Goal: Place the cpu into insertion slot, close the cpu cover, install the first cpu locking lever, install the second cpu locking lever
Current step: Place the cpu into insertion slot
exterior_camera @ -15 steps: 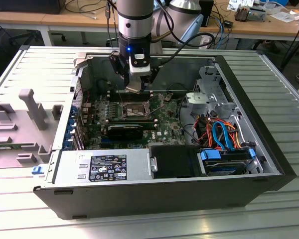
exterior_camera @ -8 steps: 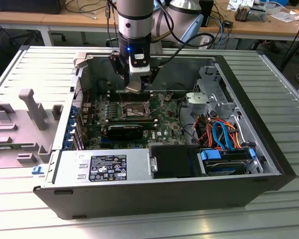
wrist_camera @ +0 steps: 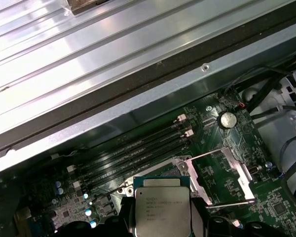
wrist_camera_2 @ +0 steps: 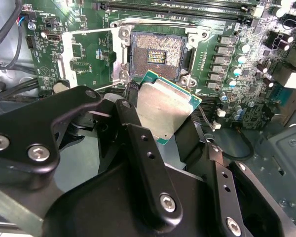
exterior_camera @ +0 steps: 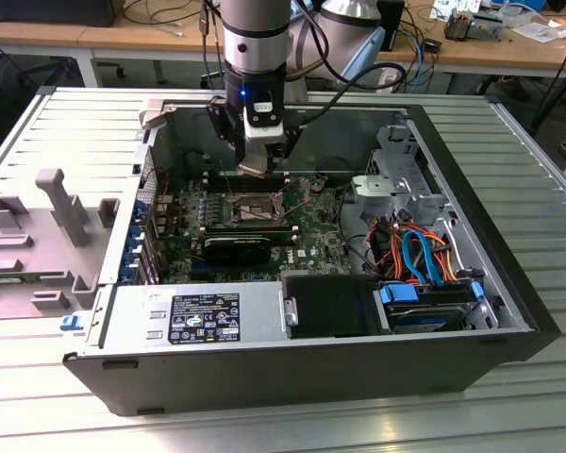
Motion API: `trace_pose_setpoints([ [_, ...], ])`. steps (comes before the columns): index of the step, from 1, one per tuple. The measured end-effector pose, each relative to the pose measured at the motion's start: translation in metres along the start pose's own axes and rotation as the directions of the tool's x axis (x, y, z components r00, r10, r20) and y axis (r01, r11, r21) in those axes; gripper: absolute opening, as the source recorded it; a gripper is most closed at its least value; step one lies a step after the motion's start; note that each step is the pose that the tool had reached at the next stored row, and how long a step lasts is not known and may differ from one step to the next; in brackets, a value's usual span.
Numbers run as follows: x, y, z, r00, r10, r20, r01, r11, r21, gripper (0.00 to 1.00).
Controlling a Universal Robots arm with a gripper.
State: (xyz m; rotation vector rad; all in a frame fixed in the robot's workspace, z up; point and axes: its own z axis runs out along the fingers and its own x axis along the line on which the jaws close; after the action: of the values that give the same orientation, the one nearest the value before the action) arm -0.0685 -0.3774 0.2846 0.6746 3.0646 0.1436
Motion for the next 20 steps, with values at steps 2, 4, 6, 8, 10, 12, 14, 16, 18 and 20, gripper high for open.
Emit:
trace_pose_setpoints([
  [2,0.0000,0.0000,0.0000,1.0000,0.002,0.0001,-0.002,1.0000,0.0000,0.55],
  [4,0.0000,0.0000,0.0000,1.0000,0.004,0.0003,-0.004,1.0000,-0.0001,0.55],
  [6,0.0000,0.0000,0.0000,1.0000,0.006,0.0006,-0.006,1.0000,-0.0002,0.55],
  [8,0.0000,0.0000,0.0000,1.0000,0.008,0.0008,-0.008,1.0000,-0.0002,0.55],
  [10,0.0000,0.0000,0.0000,0.9999,0.010,0.0009,-0.010,0.9999,-0.0002,0.55],
  [12,0.0000,0.0000,0.0000,0.9999,0.011,0.0010,-0.011,0.9999,-0.0003,0.55],
  [14,0.0000,0.0000,0.0000,0.9999,0.013,0.0012,-0.013,0.9999,-0.0003,0.55],
  [16,0.0000,0.0000,0.0000,0.9999,0.015,0.0014,-0.015,0.9999,-0.0004,0.55],
  [18,0.0000,0.0000,0.0000,0.9998,0.019,0.0016,-0.019,0.9998,-0.0004,0.55],
  [20,0.0000,0.0000,0.0000,0.9998,0.020,0.0018,-0.020,0.9998,-0.0003,0.55],
])
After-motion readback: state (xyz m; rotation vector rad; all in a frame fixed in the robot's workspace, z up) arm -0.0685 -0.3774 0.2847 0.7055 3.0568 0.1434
